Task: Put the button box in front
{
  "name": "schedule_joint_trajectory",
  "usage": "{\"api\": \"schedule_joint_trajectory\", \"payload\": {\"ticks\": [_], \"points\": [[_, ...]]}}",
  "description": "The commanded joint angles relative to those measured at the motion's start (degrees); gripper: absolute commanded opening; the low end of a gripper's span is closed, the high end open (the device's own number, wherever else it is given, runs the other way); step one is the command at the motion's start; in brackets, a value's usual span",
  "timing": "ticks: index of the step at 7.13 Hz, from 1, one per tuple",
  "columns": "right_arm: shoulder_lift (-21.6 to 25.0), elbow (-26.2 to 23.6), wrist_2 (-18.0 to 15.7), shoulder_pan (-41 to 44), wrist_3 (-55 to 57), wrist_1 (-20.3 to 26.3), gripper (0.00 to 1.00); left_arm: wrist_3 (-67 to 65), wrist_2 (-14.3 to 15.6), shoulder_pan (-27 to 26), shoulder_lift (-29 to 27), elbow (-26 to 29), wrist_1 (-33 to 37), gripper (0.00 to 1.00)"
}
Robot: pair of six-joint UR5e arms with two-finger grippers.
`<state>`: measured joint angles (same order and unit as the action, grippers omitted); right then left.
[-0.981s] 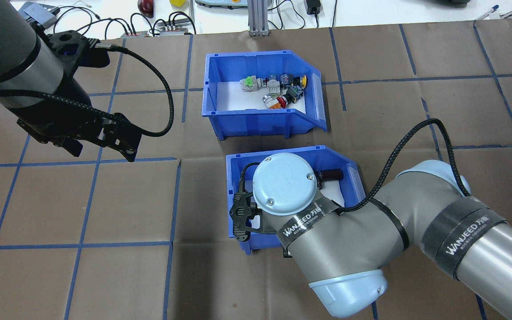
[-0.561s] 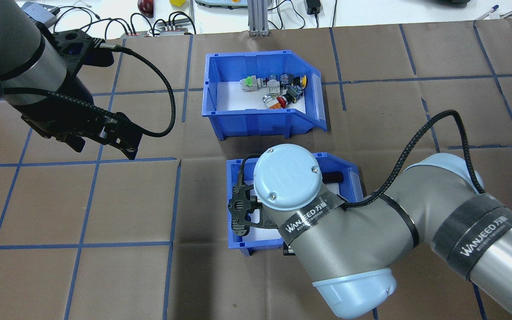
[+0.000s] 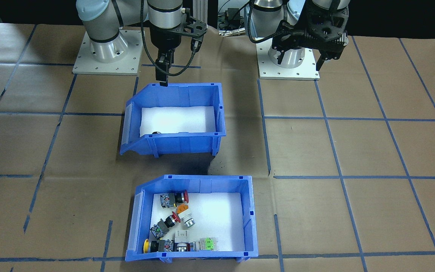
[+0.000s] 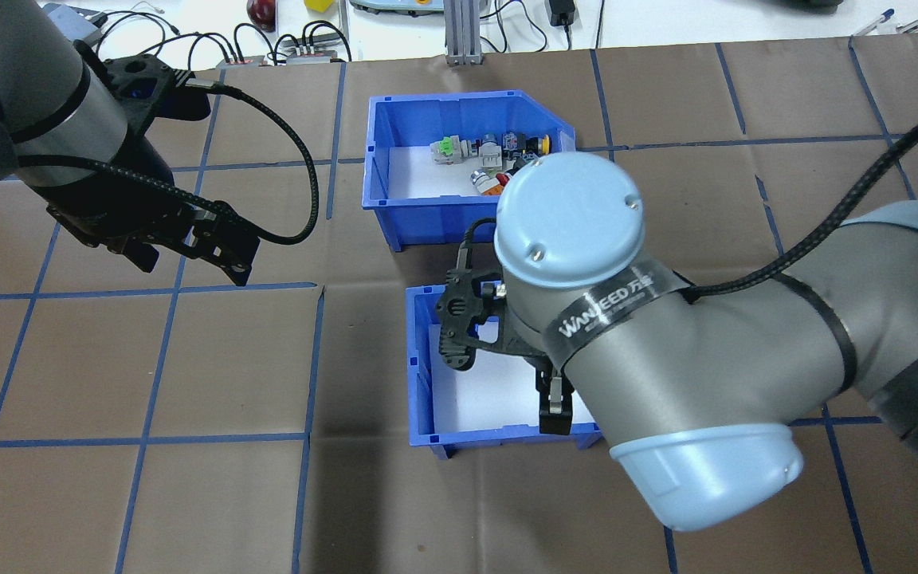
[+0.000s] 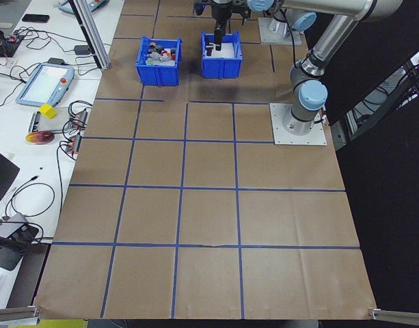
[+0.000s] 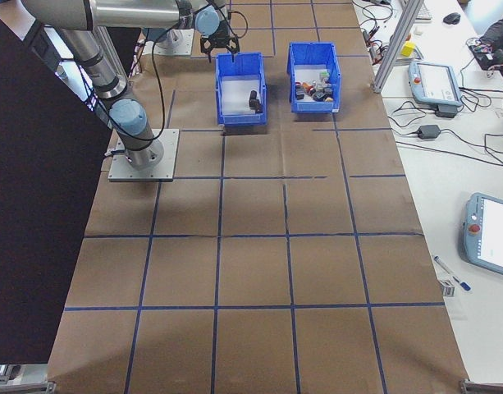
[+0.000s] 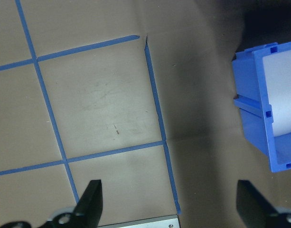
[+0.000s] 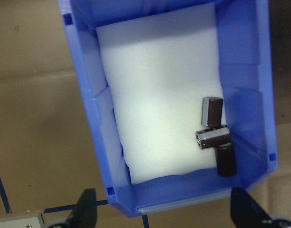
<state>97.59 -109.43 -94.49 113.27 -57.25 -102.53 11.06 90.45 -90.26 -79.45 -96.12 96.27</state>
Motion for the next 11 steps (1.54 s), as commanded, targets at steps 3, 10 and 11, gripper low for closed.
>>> {"api": "schedule_joint_trajectory", "payload": {"ticks": [3,10,11], "points": [[-2.84,7.28,0.1,-15.86,8.41,0.4,1.0,0.1,-0.18,-0.01,-0.35,-0.04,-0.56,1.0],[-11.11,17.95,1.06,-22.04,54.59,3.39,1.0,0.28,-0.09,-0.01,-0.36,-0.56,-0.82,1.0],[-11.02,17.85,4.63,-22.83,55.4,6.53,1.0,0.28,-0.09,-0.01,-0.27,-0.48,-0.82,1.0]]}}
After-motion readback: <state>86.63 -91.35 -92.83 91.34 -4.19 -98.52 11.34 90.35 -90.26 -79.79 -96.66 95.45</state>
